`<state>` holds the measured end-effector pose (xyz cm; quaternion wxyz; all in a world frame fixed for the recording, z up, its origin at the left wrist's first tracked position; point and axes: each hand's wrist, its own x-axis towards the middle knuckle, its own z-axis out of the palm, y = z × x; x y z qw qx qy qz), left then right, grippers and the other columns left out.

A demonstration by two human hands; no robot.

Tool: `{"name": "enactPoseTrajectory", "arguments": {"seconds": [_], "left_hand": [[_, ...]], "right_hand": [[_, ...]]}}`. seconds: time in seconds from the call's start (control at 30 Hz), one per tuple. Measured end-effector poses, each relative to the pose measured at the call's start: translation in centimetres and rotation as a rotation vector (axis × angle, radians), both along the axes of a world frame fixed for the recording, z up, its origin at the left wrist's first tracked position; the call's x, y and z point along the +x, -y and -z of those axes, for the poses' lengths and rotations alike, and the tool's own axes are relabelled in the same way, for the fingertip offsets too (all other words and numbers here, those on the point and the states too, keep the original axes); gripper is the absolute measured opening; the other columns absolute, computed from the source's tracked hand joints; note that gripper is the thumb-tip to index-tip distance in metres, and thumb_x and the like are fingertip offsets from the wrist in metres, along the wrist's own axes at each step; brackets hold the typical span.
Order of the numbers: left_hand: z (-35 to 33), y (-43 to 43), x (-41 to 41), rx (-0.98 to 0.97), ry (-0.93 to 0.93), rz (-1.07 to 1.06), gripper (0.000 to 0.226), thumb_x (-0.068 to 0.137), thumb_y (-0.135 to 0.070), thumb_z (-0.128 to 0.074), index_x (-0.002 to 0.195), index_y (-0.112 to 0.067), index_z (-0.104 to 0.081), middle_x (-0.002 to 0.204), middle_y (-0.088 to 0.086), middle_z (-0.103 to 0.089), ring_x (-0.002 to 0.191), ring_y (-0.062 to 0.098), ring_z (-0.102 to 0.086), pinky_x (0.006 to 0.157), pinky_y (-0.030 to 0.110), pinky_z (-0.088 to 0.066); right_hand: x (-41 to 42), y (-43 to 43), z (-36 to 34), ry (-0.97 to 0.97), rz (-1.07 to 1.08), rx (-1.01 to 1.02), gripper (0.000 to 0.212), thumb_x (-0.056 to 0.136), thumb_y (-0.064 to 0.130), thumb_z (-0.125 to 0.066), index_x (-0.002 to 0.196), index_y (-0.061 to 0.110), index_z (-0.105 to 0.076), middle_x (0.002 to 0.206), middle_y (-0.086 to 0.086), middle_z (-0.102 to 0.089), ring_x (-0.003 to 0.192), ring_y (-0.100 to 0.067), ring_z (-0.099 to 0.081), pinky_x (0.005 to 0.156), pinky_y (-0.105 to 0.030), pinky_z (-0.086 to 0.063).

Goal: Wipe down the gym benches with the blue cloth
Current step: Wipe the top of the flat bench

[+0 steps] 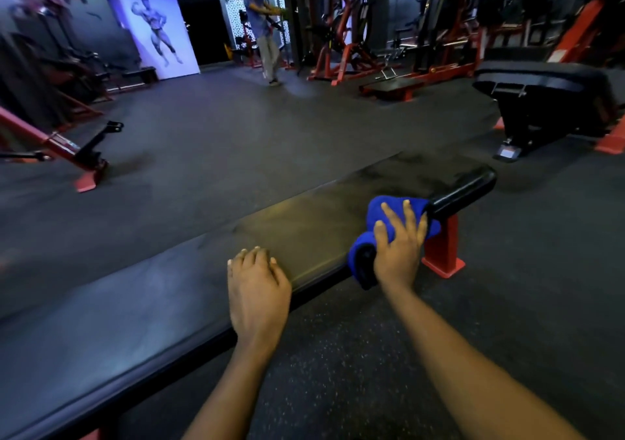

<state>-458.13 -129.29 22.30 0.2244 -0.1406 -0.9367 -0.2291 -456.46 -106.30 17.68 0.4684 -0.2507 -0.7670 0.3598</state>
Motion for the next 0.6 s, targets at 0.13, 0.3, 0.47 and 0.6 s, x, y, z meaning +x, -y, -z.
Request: {"name": "enactPoseTrajectory", "arguments": {"seconds": [0.13,0.3,0.47,0.6], "left_hand": [[0.3,-1.7,0.1,-0.159,0.03,-0.028,0.034,0.095,-0.013,-0.041,0.121,-0.008,-0.062,0.134,0.012,-0.057,0.134,0.031,-0.041,0.119,0.054,-0.016],[0.4,-2.0,0.0,-0.187,0.037,-0.06,0.036,0.093,-0.011,-0.041,0.125,-0.006,-0.058,0.134,0.013,-0.056,0.132,0.031,-0.043,0.119,0.053,-0.017],[-0.2,-0.3,0.8,0.014,0.012,0.008,0.031,0.094,-0.01,-0.046,0.121,-0.004,-0.06,0.119,0.013,-0.063,0.116,0.028,-0.055,0.119,0.045,-0.023],[-0.9,3.2,2.0,0.071,-0.011,-0.057,0.019,0.093,-0.013,-0.048,0.1,-0.011,-0.066,0.097,0.008,-0.067,0.098,0.025,-0.058,0.109,0.045,-0.037]], "right_hand": [[-0.5,-4.6,-1.0,0.024,0.064,-0.079,0.044,0.087,0.036,-0.052,0.125,0.02,-0.068,0.151,-0.011,-0.043,0.145,-0.04,-0.023,0.113,-0.01,0.0],[0.3,3.7,0.2,-0.04,-0.004,0.038,0.037,0.088,0.036,-0.053,0.118,0.023,-0.071,0.143,-0.004,-0.053,0.142,-0.034,-0.031,0.118,-0.023,-0.016],[1.9,4.8,1.4,-0.015,-0.118,0.241,0.039,0.092,0.04,-0.051,0.125,0.024,-0.067,0.144,0.0,-0.05,0.142,-0.03,-0.031,0.12,-0.027,-0.018],[0.8,6.8,0.2,-0.078,-0.007,-0.013,0.038,0.087,0.037,-0.053,0.114,0.02,-0.073,0.14,-0.004,-0.055,0.141,-0.032,-0.032,0.114,-0.047,-0.031]]}}
